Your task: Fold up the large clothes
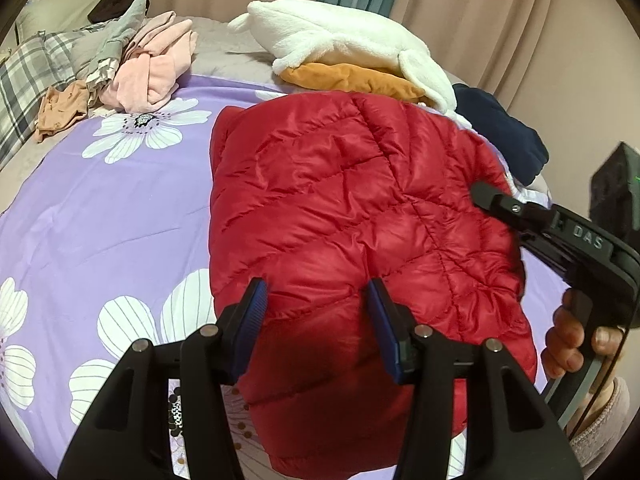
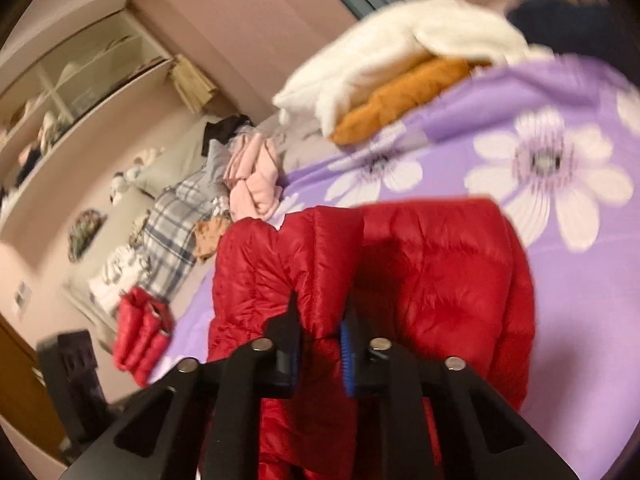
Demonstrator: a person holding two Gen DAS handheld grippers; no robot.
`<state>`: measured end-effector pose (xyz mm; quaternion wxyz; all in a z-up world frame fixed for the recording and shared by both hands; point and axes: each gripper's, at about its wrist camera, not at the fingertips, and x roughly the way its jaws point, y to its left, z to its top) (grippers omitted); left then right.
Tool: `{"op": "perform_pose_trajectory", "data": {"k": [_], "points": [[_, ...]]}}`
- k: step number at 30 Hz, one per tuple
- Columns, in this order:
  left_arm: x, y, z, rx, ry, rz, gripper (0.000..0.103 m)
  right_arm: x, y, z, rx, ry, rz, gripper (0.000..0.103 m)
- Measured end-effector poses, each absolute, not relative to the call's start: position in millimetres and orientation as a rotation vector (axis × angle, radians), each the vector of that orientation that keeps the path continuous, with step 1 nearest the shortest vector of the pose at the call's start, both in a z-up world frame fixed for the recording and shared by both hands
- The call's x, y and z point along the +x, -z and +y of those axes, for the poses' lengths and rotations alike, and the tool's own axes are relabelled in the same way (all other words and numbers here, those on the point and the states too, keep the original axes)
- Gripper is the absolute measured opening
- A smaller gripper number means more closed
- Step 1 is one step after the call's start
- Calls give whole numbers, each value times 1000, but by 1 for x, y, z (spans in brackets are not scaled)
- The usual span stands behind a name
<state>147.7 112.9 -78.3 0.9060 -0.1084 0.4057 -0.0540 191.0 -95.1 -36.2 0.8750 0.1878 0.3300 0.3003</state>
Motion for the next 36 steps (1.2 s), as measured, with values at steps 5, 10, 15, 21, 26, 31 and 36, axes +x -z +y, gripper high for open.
{"op": "perform_pose_trajectory", "data": {"k": [5, 10, 15, 21, 26, 31, 36], "points": [[147, 71, 110, -245, 138, 817, 53, 176, 18, -114, 421, -591, 599, 10], [153, 76, 102, -222, 142, 833, 55, 181, 45, -133, 417, -459, 672, 10], [155, 81, 97, -208, 142, 843, 55, 188, 84, -135, 414, -388, 767, 10], [161, 73, 96, -200, 142, 817, 52, 187, 91, -136, 405, -388, 776, 10], [177, 69, 95, -202, 134, 767, 51, 183, 95, -139, 422, -387, 775, 10], [197, 80, 91, -163, 119, 784, 48, 184, 95, -138, 414, -385, 776, 10], [205, 94, 86, -111, 103, 815, 48, 185, 98, -138, 416, -385, 776, 10]]}}
